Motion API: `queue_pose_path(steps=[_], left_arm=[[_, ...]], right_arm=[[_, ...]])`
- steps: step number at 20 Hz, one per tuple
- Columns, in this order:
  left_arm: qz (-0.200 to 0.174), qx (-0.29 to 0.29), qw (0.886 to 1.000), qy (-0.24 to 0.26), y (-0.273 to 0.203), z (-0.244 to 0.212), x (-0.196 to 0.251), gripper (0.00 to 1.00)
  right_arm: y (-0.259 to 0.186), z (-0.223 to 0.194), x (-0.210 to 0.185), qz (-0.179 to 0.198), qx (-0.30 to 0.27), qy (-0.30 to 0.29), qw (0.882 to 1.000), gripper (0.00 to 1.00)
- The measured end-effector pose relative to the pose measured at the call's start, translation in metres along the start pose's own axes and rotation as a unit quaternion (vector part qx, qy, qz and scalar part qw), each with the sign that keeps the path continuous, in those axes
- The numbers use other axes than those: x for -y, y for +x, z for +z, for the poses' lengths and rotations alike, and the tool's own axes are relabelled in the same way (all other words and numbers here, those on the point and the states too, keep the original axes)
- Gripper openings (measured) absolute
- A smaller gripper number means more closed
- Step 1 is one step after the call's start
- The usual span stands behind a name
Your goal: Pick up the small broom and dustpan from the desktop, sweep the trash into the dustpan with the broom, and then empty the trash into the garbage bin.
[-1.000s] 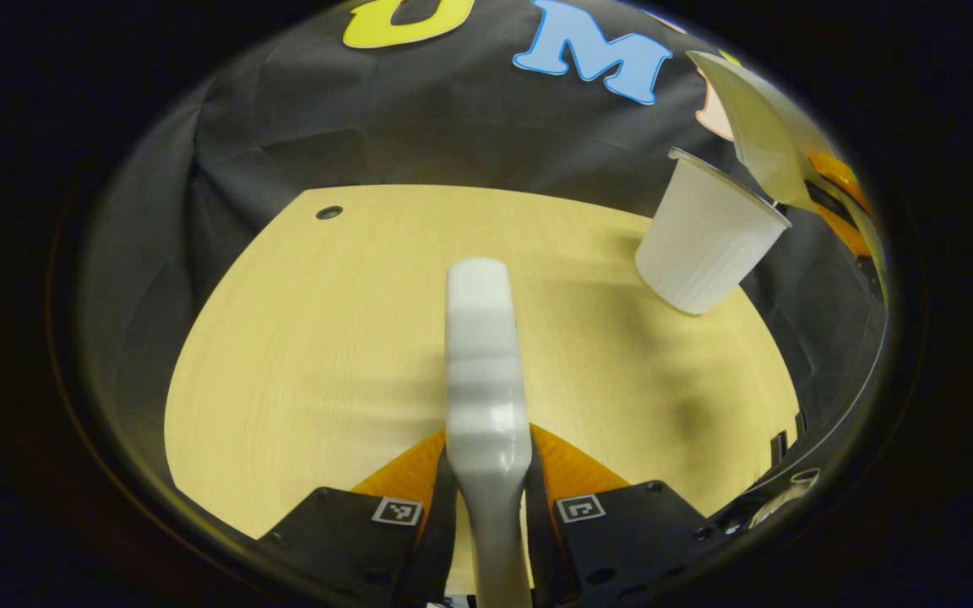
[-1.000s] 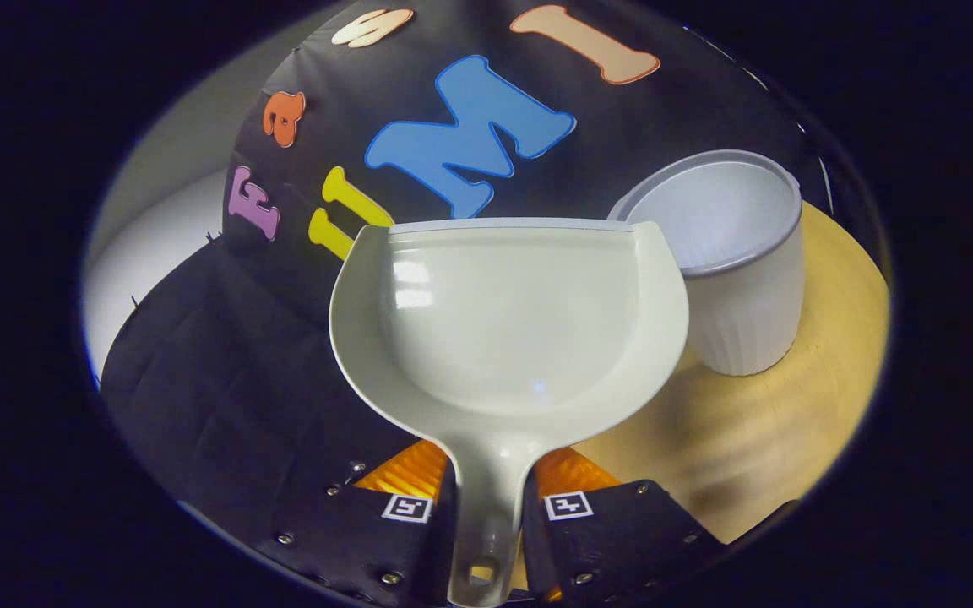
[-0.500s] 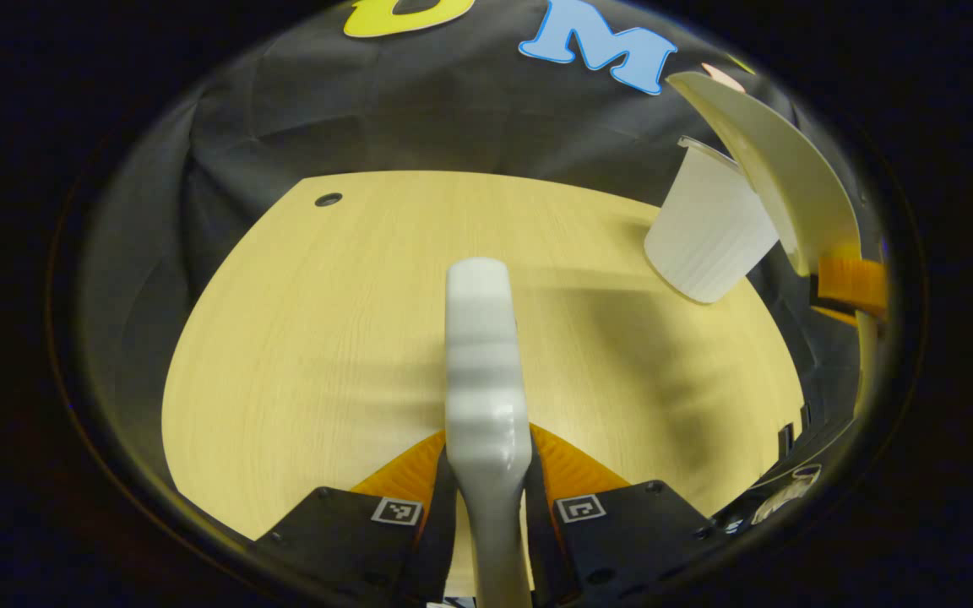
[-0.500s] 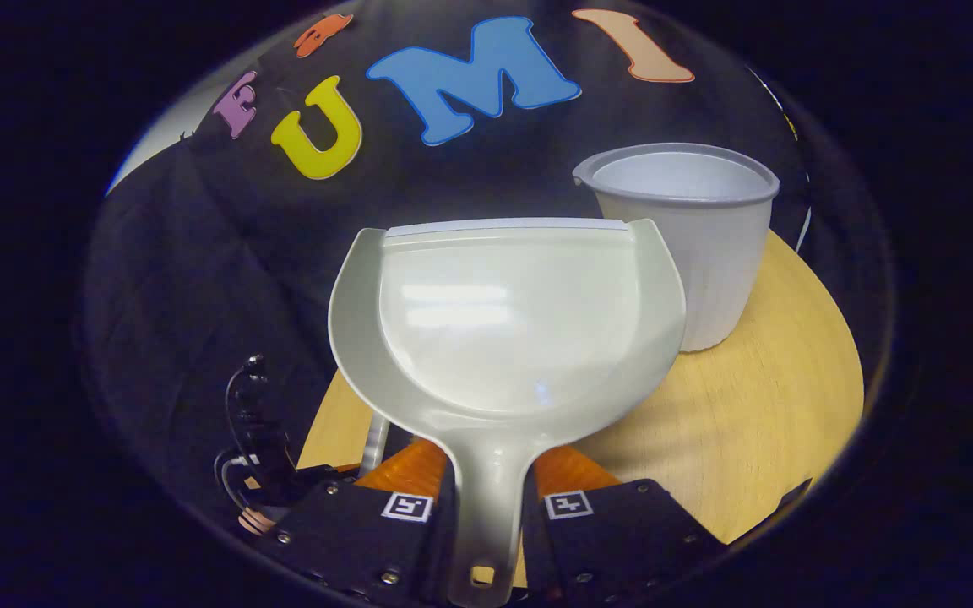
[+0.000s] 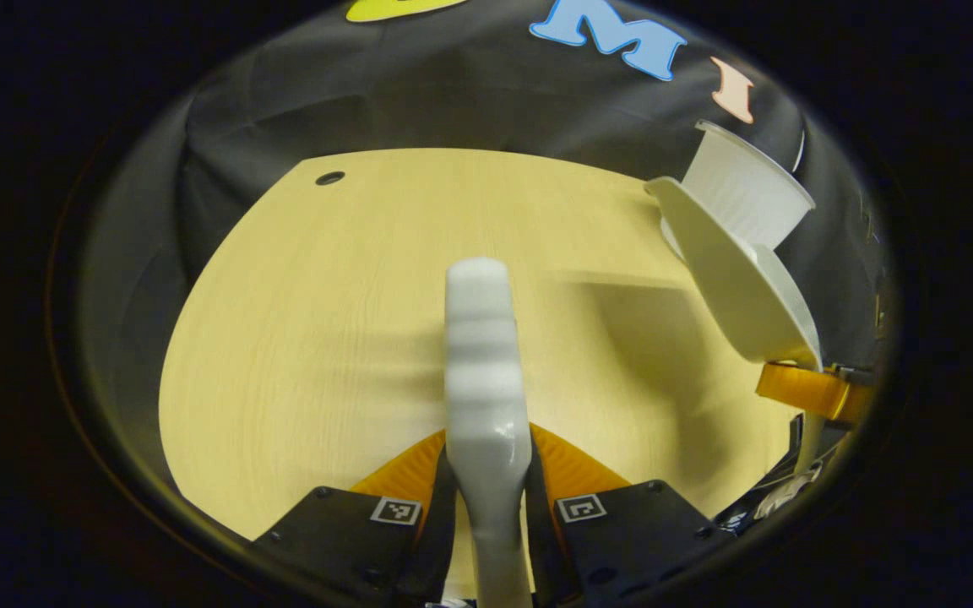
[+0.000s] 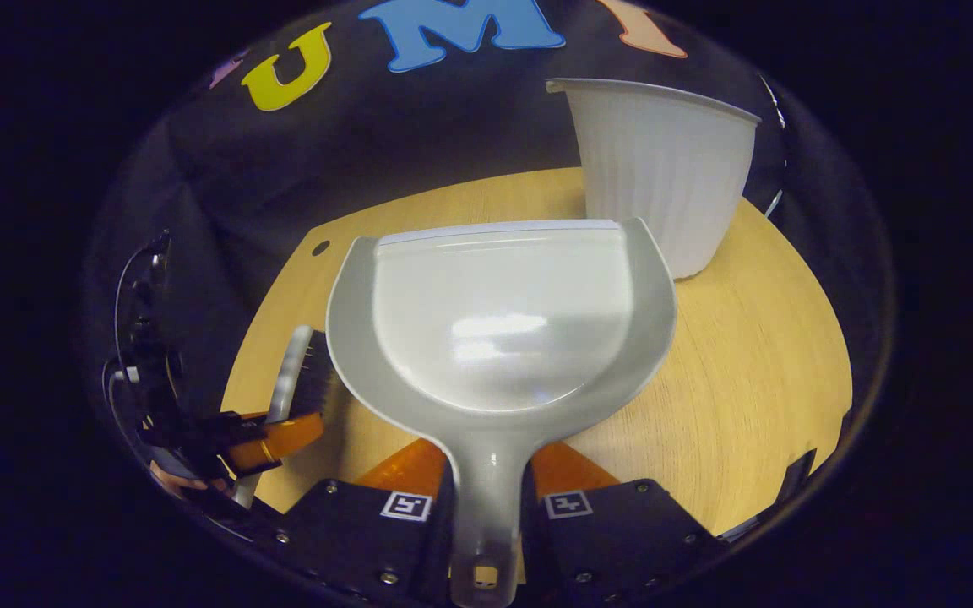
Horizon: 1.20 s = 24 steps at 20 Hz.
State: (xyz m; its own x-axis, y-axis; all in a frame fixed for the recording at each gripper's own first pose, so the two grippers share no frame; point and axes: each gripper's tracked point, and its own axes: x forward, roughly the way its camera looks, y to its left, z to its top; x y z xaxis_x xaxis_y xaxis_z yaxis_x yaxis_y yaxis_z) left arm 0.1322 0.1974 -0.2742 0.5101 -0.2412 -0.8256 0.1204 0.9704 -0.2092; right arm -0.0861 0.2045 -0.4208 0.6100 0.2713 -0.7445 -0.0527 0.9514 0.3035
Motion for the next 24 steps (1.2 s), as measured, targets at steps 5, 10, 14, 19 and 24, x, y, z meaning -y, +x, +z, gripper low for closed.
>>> queue_pose_path(steps=[5, 10, 14, 19, 24], left_arm=[[-0.002, -0.016, 1.0, 0.001, 0.009, 0.009, 0.008, 0.46], [0.008, -0.023, 1.0, 0.01, 0.012, 0.008, 0.015, 0.43], [0.018, -0.028, 0.999, 0.006, 0.012, 0.008, 0.014, 0.45], [0.029, -0.032, 0.999, 0.016, 0.017, 0.01, 0.014, 0.49], [0.041, -0.028, 0.999, 0.015, 0.014, 0.01, 0.014, 0.5]], right_arm=[[0.01, -0.033, 0.006, -0.039, -0.032, 0.008, 0.999, 0.34], [0.014, -0.049, 0.011, -0.059, -0.046, -0.005, 0.997, 0.34], [0.017, -0.054, 0.015, -0.062, -0.056, -0.012, 0.996, 0.34], [0.022, -0.063, 0.018, -0.062, -0.075, -0.007, 0.995, 0.34], [0.014, -0.064, 0.019, -0.048, -0.075, -0.004, 0.996, 0.36]])
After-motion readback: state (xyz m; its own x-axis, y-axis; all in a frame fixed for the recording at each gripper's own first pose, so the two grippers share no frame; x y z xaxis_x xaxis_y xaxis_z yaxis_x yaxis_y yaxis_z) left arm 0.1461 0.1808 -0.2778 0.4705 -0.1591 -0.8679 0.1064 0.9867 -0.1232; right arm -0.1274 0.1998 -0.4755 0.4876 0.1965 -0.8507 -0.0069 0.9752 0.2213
